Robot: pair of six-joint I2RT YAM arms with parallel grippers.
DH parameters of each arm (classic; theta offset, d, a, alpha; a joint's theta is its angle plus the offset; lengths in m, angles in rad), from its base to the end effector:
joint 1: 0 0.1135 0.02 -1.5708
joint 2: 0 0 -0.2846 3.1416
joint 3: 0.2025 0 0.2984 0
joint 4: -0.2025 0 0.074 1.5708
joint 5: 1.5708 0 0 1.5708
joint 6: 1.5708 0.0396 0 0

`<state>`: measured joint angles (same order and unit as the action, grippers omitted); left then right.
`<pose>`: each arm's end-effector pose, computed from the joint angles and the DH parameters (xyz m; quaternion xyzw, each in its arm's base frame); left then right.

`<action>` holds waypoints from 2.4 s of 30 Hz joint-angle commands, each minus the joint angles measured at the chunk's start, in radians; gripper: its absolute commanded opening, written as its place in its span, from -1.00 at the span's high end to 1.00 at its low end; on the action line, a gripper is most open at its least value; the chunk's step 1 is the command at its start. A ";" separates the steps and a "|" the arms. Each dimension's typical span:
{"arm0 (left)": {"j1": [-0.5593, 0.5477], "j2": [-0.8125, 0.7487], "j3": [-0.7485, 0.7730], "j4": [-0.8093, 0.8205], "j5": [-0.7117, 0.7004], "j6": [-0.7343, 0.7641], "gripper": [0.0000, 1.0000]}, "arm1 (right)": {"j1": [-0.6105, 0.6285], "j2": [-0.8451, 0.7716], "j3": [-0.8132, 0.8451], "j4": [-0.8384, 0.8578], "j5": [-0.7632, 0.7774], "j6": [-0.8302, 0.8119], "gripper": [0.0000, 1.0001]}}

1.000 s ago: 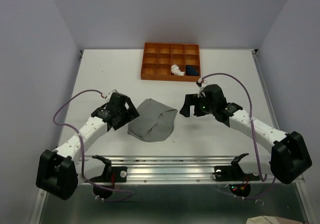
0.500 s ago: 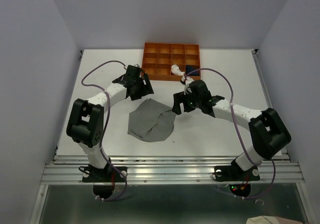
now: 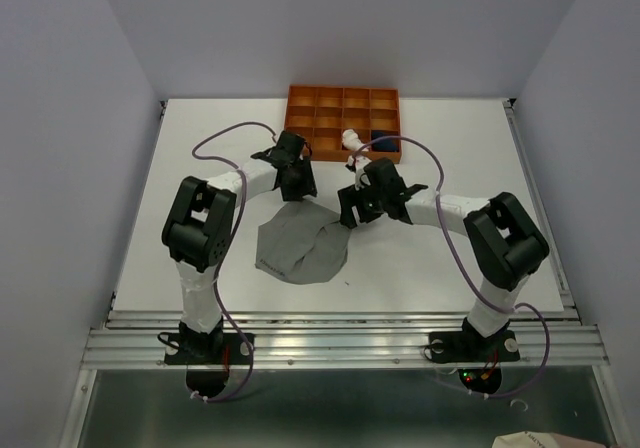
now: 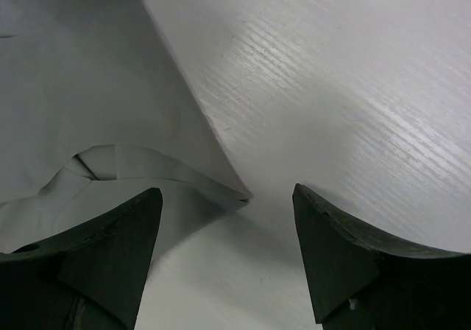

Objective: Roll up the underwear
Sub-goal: Flatten the underwear

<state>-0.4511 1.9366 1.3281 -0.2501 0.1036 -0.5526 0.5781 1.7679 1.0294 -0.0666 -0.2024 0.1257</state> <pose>0.4212 -0.2086 0.1756 -0.0294 0.9357 -0.2100 0.2819 0.3394 0.2310 0.1589 -0.2437 0.8909 0.2161 0.3166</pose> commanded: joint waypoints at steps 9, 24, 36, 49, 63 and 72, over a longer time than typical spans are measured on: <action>-0.011 0.047 0.042 -0.068 -0.047 0.017 1.00 | 0.048 0.100 0.089 0.021 0.005 -0.072 0.48; -0.023 -0.666 -0.294 0.138 -0.093 -0.116 1.00 | 0.086 -0.378 0.002 0.054 -0.274 0.023 0.99; -0.133 -1.254 -0.386 0.132 -0.073 -0.158 1.00 | 0.157 -0.740 -0.037 0.129 -0.585 0.207 0.99; -0.143 -0.799 -0.402 0.066 -0.298 -0.236 0.94 | -0.059 -0.468 -0.178 0.070 -0.186 0.325 0.98; -0.054 -0.533 -0.231 -0.021 -0.229 -0.142 -0.98 | -0.156 -0.376 -0.074 -0.091 -0.088 0.203 -1.00; -0.011 -0.821 -0.640 -0.006 -0.185 -0.250 -0.98 | 0.087 -0.533 -0.250 -0.190 0.018 0.278 -1.00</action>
<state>-0.4709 1.1675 0.8352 -0.2584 -0.1135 -0.7582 0.5938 1.2278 0.8547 -0.1864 -0.2169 0.3561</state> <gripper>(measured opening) 0.986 0.998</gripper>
